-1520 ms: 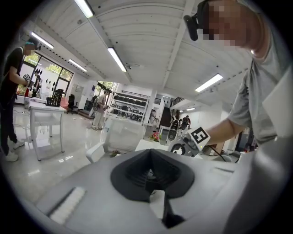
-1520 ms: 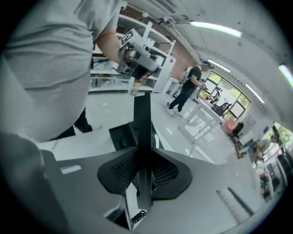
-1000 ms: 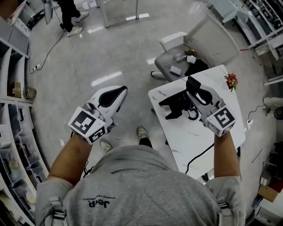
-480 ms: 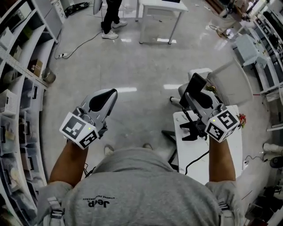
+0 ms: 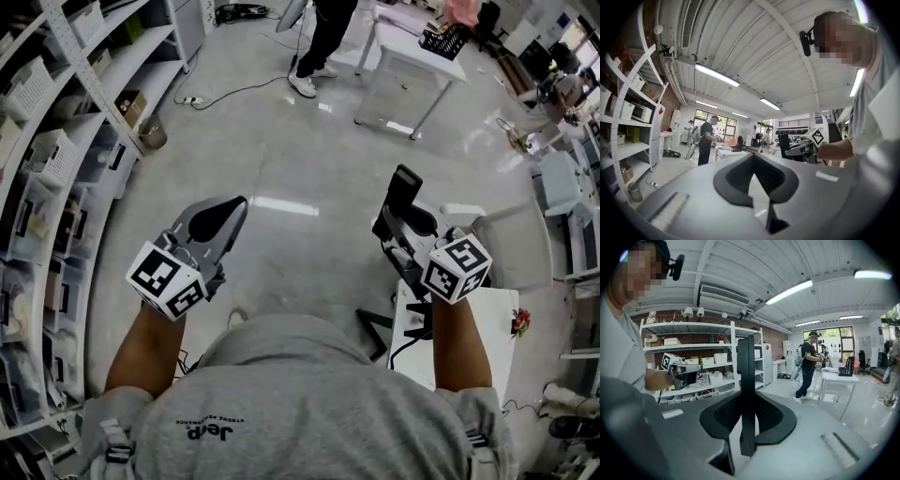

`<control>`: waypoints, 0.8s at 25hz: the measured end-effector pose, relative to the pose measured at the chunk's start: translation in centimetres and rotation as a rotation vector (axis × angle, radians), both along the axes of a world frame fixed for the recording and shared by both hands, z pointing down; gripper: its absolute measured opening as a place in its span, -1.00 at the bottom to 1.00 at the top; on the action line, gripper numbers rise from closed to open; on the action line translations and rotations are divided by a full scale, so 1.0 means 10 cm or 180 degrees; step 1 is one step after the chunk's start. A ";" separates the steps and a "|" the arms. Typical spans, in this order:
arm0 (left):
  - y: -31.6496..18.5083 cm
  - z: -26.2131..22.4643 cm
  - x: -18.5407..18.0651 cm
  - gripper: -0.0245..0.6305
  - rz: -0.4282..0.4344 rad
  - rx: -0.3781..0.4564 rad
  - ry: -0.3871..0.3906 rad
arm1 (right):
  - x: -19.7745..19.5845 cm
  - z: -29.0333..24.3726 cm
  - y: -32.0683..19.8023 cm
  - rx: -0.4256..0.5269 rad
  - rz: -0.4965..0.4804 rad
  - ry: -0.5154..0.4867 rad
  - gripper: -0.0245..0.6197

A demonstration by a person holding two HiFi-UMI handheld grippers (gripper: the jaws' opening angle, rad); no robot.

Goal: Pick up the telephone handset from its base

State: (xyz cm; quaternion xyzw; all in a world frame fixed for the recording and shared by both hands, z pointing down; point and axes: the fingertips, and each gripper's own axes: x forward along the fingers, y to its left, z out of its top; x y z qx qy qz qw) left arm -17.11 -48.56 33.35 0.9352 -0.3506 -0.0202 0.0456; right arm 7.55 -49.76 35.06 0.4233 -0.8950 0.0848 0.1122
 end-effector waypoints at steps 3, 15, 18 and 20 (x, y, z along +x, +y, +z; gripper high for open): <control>0.03 0.02 -0.16 -0.77 -0.0050 -0.0010 -0.0001 | -0.19 0.07 -0.04 -0.0059 -0.0046 -0.0049 -0.69; 0.08 -0.03 -0.16 -0.77 0.0018 -0.0012 0.0098 | -0.29 0.07 -0.04 -0.0087 -0.0004 -0.0112 -0.69; 0.10 -0.04 -0.10 -0.77 0.0049 -0.0013 0.0107 | -0.23 0.06 -0.02 -0.0084 0.0027 -0.0111 -0.69; 0.10 -0.04 -0.08 -0.77 0.0065 -0.0007 0.0110 | -0.22 0.05 -0.01 -0.0073 0.0041 -0.0113 -0.69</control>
